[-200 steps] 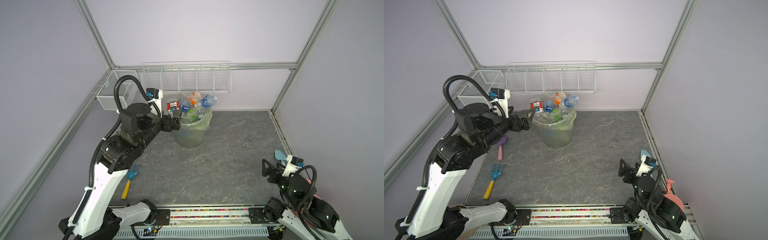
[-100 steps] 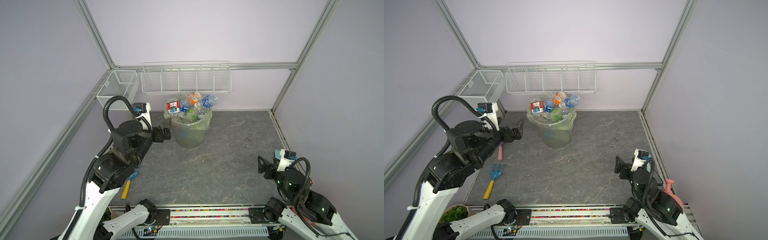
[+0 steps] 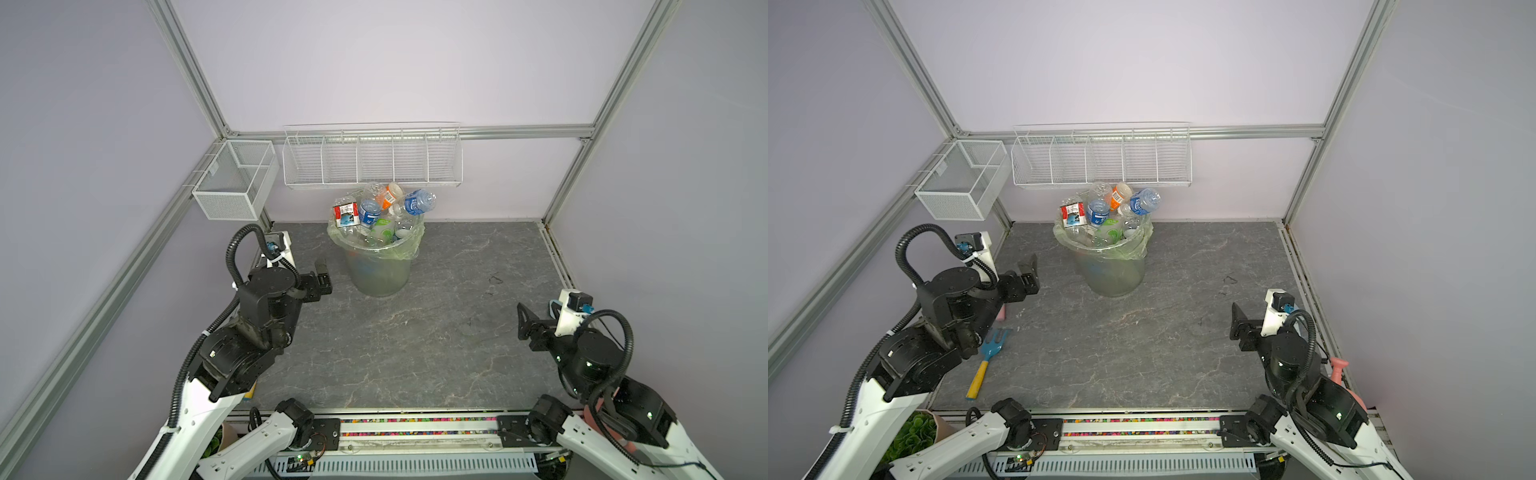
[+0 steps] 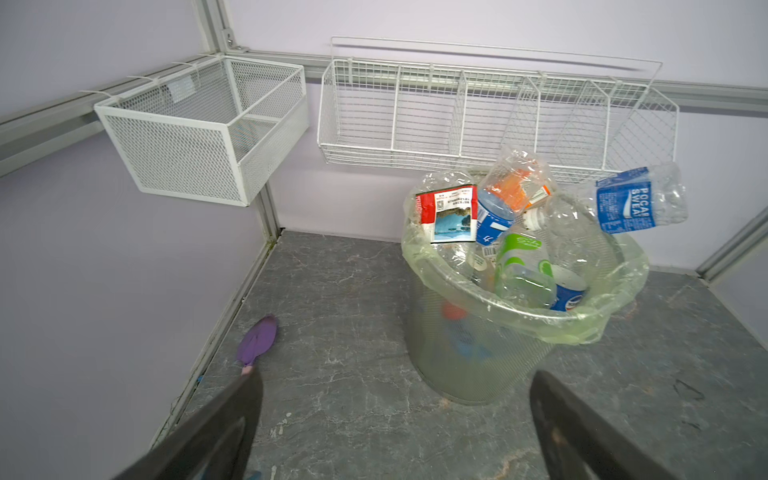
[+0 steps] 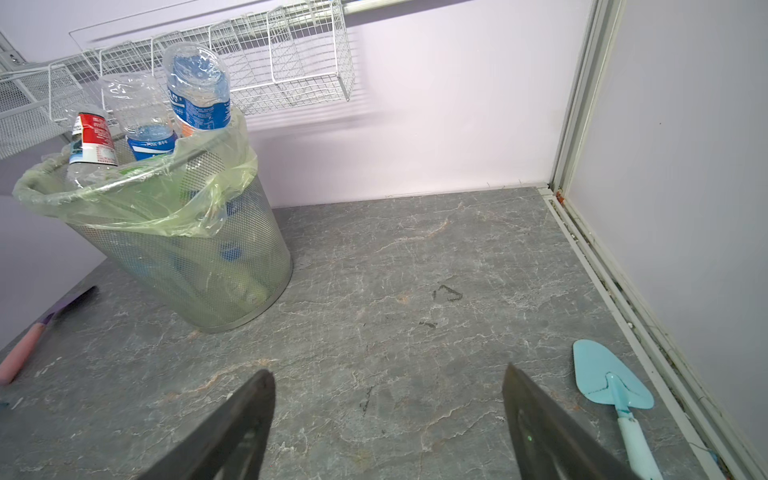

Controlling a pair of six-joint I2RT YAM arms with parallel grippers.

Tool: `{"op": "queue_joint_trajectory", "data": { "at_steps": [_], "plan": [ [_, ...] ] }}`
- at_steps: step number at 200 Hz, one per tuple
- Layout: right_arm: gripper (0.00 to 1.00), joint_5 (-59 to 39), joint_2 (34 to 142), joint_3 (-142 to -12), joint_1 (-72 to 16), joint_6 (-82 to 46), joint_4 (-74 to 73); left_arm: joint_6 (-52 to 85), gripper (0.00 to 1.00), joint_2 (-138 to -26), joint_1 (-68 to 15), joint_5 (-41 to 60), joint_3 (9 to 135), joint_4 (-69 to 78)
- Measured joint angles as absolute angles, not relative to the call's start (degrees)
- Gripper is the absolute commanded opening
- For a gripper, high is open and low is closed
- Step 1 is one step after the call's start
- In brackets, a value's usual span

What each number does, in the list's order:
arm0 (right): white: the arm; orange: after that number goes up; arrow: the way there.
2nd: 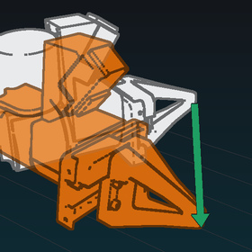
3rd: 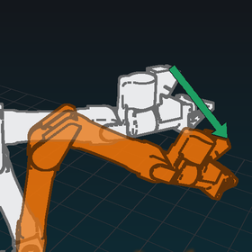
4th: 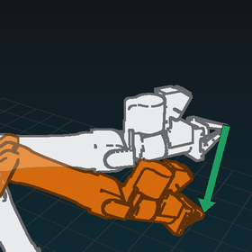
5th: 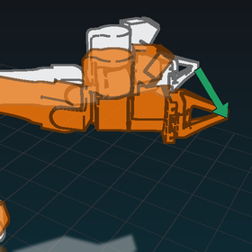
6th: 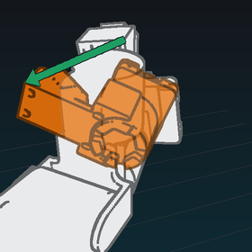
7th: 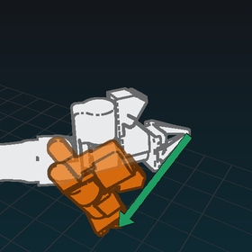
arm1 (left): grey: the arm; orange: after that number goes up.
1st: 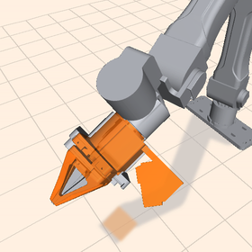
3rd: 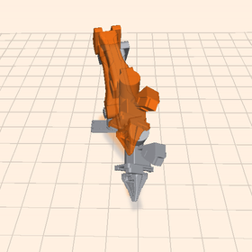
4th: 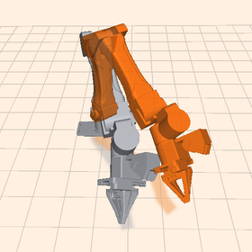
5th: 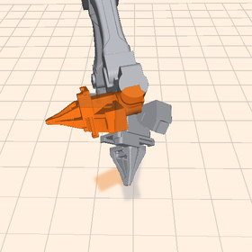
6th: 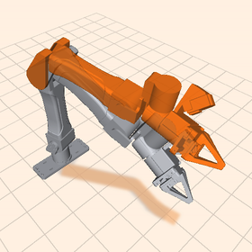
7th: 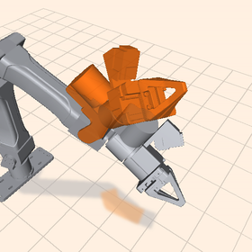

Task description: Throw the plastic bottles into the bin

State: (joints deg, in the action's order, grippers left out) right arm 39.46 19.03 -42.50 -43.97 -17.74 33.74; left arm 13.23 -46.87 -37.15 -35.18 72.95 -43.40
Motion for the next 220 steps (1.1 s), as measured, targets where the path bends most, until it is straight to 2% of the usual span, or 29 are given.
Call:
{"op": "queue_joint_trajectory", "data": {
  "at_steps": [114, 220],
  "plan": [
    [0.88, 43.75, 18.90, -39.42, -43.97, -10.37, 32.03, 13.61, 1.00, -35.20, -37.12, -50.50, 51.77, -34.28],
    [0.88, 54.72, 13.13, -27.49, -43.97, -10.04, 30.13, 11.79, 1.00, -34.83, -37.12, -59.40, 34.39, -23.79]
  ]
}}
